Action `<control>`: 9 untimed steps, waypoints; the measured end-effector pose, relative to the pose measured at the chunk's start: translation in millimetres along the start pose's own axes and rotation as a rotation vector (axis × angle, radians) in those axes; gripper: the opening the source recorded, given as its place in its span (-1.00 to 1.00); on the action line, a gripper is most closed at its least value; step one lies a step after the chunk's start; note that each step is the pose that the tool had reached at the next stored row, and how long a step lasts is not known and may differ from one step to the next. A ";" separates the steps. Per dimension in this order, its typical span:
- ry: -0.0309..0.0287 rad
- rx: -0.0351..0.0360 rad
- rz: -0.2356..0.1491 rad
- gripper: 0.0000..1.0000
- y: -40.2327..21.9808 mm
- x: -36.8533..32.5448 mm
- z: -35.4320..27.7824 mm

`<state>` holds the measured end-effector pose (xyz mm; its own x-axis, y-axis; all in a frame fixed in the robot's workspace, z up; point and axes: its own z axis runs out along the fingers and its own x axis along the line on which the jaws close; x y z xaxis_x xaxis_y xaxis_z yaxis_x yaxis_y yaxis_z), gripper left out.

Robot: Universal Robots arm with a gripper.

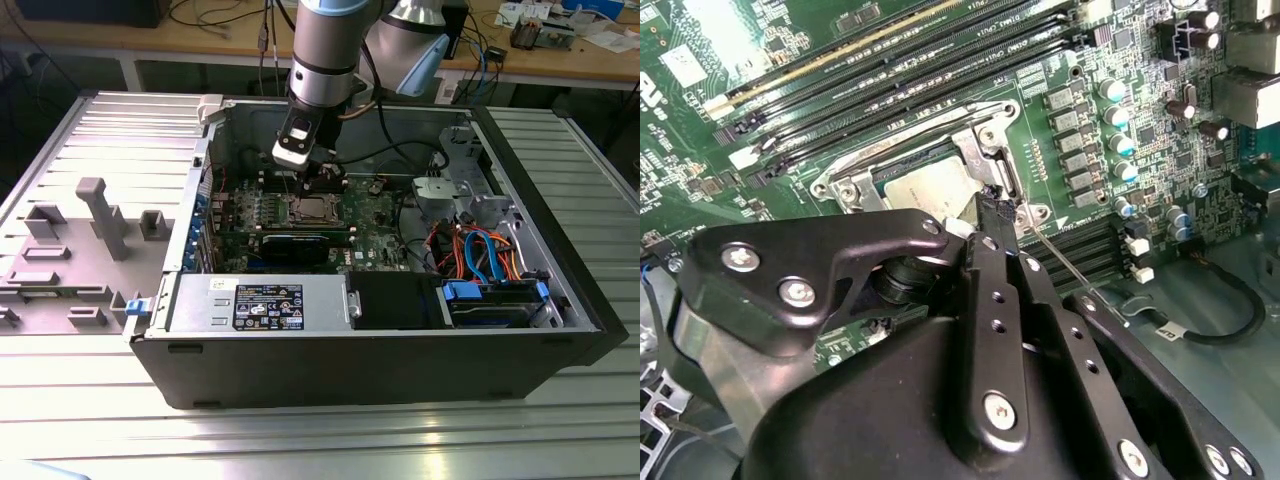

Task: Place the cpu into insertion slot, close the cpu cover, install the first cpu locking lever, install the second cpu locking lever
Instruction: 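Install the first cpu locking lever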

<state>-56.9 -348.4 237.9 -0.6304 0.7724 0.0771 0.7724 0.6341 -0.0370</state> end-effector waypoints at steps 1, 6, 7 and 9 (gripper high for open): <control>-0.0001 0.0002 -0.003 -0.79 0.0 0.0 0.0; -0.0007 0.0012 -0.016 -0.79 0.0 0.0 0.0; -0.0007 0.0014 -0.018 -0.79 0.0 0.0 0.0; -0.0008 0.0016 -0.021 -0.79 0.0 0.1 0.0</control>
<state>-57.0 -348.4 237.9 -0.6468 0.7588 0.0771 0.7587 0.6504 -0.0370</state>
